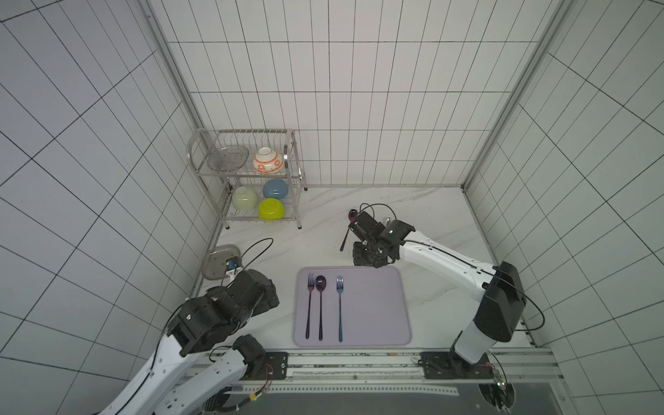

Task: Set the spoon and fork side by side
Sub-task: Pick up the spoon from the center of the board.

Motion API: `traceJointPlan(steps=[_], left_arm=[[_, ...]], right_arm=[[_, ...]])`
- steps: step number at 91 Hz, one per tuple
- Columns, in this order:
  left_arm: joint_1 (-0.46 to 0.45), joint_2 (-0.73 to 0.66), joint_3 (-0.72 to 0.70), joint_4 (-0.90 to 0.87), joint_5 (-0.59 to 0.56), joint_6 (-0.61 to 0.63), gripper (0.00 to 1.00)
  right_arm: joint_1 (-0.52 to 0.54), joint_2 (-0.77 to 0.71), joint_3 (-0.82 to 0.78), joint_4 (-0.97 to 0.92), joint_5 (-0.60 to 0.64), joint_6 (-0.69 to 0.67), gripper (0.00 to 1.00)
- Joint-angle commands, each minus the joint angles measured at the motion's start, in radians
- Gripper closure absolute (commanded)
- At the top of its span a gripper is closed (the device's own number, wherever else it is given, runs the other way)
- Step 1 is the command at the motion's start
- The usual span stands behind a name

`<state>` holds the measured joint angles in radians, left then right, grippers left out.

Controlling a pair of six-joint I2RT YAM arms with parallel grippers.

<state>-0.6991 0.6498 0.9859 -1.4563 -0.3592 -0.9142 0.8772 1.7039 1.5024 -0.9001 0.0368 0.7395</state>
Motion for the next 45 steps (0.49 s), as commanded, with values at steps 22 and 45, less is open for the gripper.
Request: traceJointPlan(steps=[22,45], left_arm=[[0.002,0.116,-0.004,0.164,0.168,0.064,0.02],[0.002,0.108,0.001,0.172,0.18,0.075,0.02]], right_arm=[[-0.205,0.373,0.372,-0.052,-0.022,-0.177,0.54],[-0.211,0.684,0.718,-0.076,0.002,-0.18,0.53]])
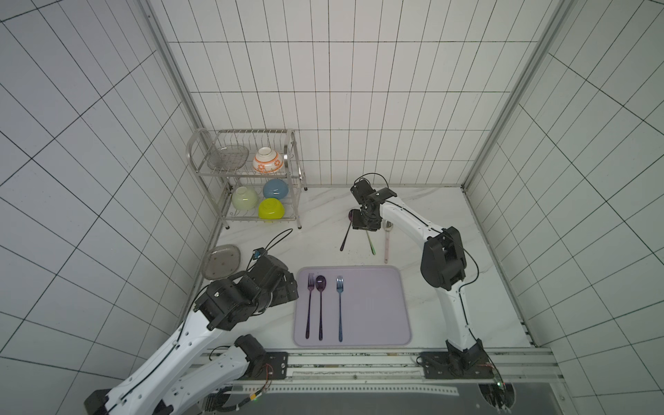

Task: Set the spoon and fork side by side
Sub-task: Pick up the spoon from the center of the board.

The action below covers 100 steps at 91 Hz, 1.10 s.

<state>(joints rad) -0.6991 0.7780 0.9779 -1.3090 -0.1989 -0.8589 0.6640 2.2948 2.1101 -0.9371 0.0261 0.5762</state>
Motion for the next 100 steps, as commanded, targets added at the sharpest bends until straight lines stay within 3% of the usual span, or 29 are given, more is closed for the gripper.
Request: traceJointPlan(steps=[1,23,58,70,87,100], left_arm=[[0.002,-0.024,0.009,0.025,0.02,0.02,0.02],[0.003,-0.079,0.004,-0.007,0.001,0.0,0.02],[0.002,-0.173,-0.008,-0.05,-0.063,-0.013,0.02],[0.002,-0.184,-0.01,-0.051,-0.065,-0.007,0.02],[0.002,-0.193,-0.011,-0.051,-0.071,0.011,0.02],[0.002,-0.199,-0.015,-0.051,-0.074,0.018,0.02]], right_arm=[[0.002,0.104,0.121,-0.039,0.011,-0.017,0.53],[0.004,0.272,0.253,-0.039,-0.014,-0.016,0.56],[0.032,0.349,0.269,-0.115,-0.001,-0.112,0.63],[0.033,0.375,0.279,-0.206,-0.006,-0.169,0.7],[0.019,0.331,0.198,-0.293,0.019,-0.232,0.76],[-0.003,0.294,0.173,-0.294,-0.08,-0.288,0.75]])
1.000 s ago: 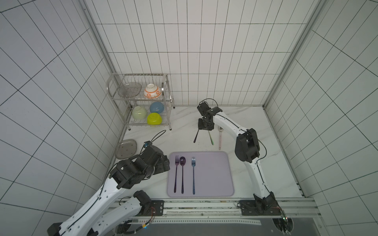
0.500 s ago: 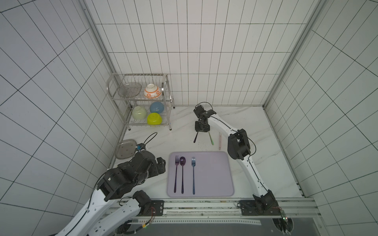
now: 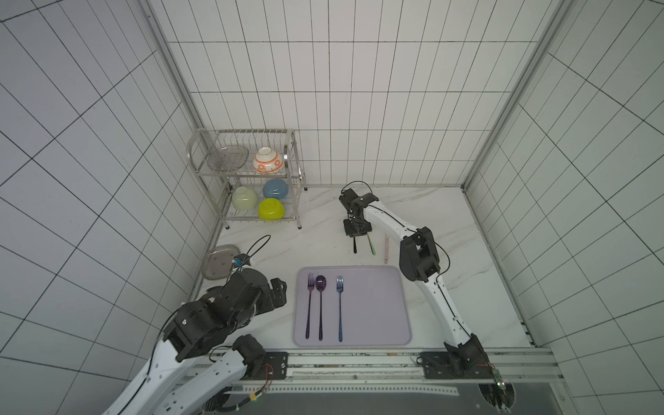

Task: Set the spoon and fork side by side
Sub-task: Pick up the spoon from the center of the board.

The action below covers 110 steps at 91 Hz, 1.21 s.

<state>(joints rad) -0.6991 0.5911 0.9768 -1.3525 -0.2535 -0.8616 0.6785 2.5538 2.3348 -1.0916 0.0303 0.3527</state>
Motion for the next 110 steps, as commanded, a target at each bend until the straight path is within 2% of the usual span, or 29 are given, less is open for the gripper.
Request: traceJointPlan(steps=[1,26,46,72,80,91,100,110], left_arm=[[0.001,-0.013,-0.014,-0.007,-0.02,0.021,0.02],[0.003,-0.005,-0.013,0.01,-0.013,0.029,0.02],[0.001,0.018,0.001,0.021,-0.025,0.027,0.02],[0.002,0.05,0.005,0.047,-0.026,0.028,0.02],[0.002,0.046,0.004,0.05,-0.027,0.029,0.02],[0.003,0.031,0.001,0.048,-0.034,0.026,0.02],[0.002,0.005,-0.007,0.042,-0.046,0.018,0.02],[0.003,-0.018,-0.017,0.039,-0.053,0.012,0.02]], right_arm=[[-0.02,0.036,-0.048,-0.141,-0.092,-0.066,0.75],[-0.067,0.109,0.102,-0.163,-0.163,-0.051,0.73],[-0.078,0.173,0.208,-0.141,-0.118,-0.052,0.74],[-0.08,0.186,0.206,-0.146,-0.084,-0.059,0.88],[-0.079,0.164,0.169,-0.176,-0.071,-0.072,0.93],[-0.065,0.077,0.007,-0.179,-0.052,-0.114,0.99],[-0.051,-0.006,-0.159,-0.174,-0.037,-0.15,1.0],[-0.046,-0.064,-0.275,-0.152,-0.03,-0.161,0.99]])
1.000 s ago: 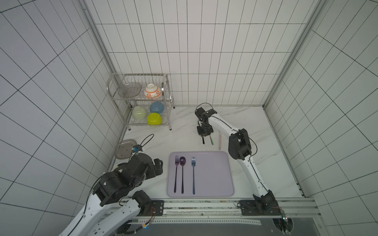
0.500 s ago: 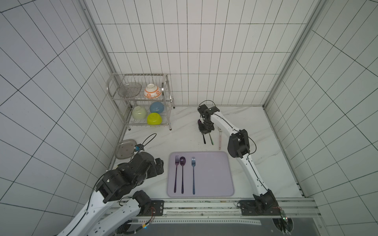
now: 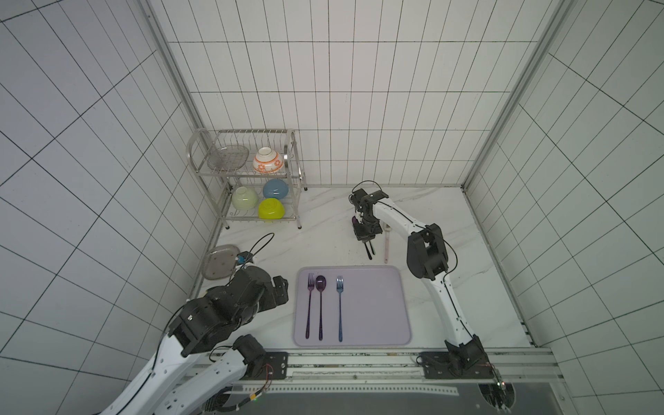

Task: Set the spoon and fork side by side
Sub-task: Pick up the spoon from the center of the board.

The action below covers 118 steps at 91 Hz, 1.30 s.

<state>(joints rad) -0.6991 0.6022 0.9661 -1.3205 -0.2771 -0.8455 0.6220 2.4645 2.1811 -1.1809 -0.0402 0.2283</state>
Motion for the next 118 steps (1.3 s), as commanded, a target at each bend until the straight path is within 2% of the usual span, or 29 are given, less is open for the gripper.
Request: traceJointPlan(steps=[1,10,16,35,45,58,78,118], left_arm=[[0.003,-0.031,-0.008,0.007,-0.029,-0.004,0.02],[0.001,-0.032,-0.01,0.006,-0.023,-0.004,0.02],[0.002,-0.027,-0.009,0.008,-0.018,0.001,0.02],[0.002,-0.01,0.008,0.007,-0.018,0.008,0.02],[0.002,-0.011,0.01,0.004,-0.022,0.005,0.02],[0.002,-0.009,0.009,0.001,-0.024,0.0,0.02],[0.003,0.0,0.014,0.008,-0.028,0.003,0.02],[0.002,-0.033,0.027,-0.002,-0.066,-0.006,0.02]], right_arm=[[0.01,0.023,-0.125,-0.062,0.042,-0.037,0.99],[0.008,0.036,-0.103,-0.063,0.051,-0.04,0.84],[0.008,0.063,-0.052,-0.071,0.048,-0.044,0.79],[-0.001,0.175,0.163,-0.108,0.032,-0.042,0.77],[-0.014,0.206,0.216,-0.108,0.032,-0.036,0.77],[-0.032,0.218,0.223,-0.101,0.025,-0.031,0.81],[-0.035,0.189,0.203,-0.064,0.019,-0.04,0.99],[-0.032,-0.042,0.206,0.006,0.051,0.013,1.0]])
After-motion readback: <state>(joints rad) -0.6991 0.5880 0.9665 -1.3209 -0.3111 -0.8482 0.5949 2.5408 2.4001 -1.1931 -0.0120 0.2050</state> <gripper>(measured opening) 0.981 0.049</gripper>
